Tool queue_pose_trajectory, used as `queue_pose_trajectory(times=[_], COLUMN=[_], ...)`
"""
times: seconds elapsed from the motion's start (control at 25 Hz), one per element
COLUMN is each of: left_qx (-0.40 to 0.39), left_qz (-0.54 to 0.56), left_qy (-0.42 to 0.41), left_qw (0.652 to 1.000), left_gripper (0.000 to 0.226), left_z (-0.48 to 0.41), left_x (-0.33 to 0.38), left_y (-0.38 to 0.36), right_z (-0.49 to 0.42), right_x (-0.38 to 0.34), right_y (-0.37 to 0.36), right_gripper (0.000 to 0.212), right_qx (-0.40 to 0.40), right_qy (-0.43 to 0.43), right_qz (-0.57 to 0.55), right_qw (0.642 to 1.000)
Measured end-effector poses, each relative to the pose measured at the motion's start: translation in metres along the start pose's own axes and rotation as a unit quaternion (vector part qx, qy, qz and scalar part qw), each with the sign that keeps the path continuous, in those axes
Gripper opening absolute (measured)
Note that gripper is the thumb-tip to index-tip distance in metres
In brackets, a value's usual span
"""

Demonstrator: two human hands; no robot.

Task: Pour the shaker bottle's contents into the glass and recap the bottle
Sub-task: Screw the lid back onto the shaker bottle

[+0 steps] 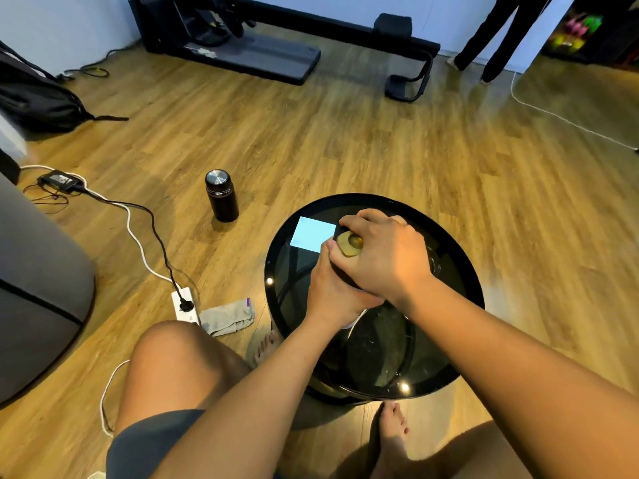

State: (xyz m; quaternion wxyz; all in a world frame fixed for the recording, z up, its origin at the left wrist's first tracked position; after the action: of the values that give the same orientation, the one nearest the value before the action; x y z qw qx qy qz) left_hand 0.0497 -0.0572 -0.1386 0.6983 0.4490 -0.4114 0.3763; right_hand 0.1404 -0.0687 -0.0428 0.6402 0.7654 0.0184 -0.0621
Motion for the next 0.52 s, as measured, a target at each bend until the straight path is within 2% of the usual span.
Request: queue_pose_trajectory(times=[0.16, 0.28, 0.44, 0.52], left_qx=[0.004, 0.002, -0.058, -0.126], left_qz=[0.006, 0.019, 0.006, -0.001], left_qy=[-0.004, -0.001, -0.011, -0.026], left_qw=[1.000, 1.000, 0.998, 0.992], left_gripper=[0.112, 0.113, 0.108, 0.113], left_z=[0.002, 0.002, 0.004, 0.003], left_x=[-0.003, -0.003, 0.006, 0.011], left_y=[-0.005, -0.006, 0.006, 0.026], right_z=[0.002, 0.003, 0.001, 0.003], right_x=[-0.002, -0.003, -0.001, -0.001], right_y=[-0.002, -0.004, 0.002, 0.006], right_gripper=[0.057, 0.058, 0.072, 0.086], right_qx=[0.009, 0.008, -0.018, -0.057], right_qy=[-0.004, -0.006, 0.005, 0.025], right_qz=[0.003, 0.005, 0.024, 0.019], right_qw=[1.000, 1.000, 1.000, 0.998])
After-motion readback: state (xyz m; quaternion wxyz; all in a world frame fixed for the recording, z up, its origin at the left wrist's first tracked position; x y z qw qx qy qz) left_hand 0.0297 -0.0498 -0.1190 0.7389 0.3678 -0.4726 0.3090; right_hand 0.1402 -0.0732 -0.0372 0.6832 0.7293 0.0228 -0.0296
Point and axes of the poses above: each hand's wrist, its own z-axis away from the middle knuckle, its own y-axis out of the back of the hand, x = y × z, the point moved 1 cm from there along -z, towards the middle knuckle, and after that the axes turned 8 degrees about y, right-handed, at the moved point
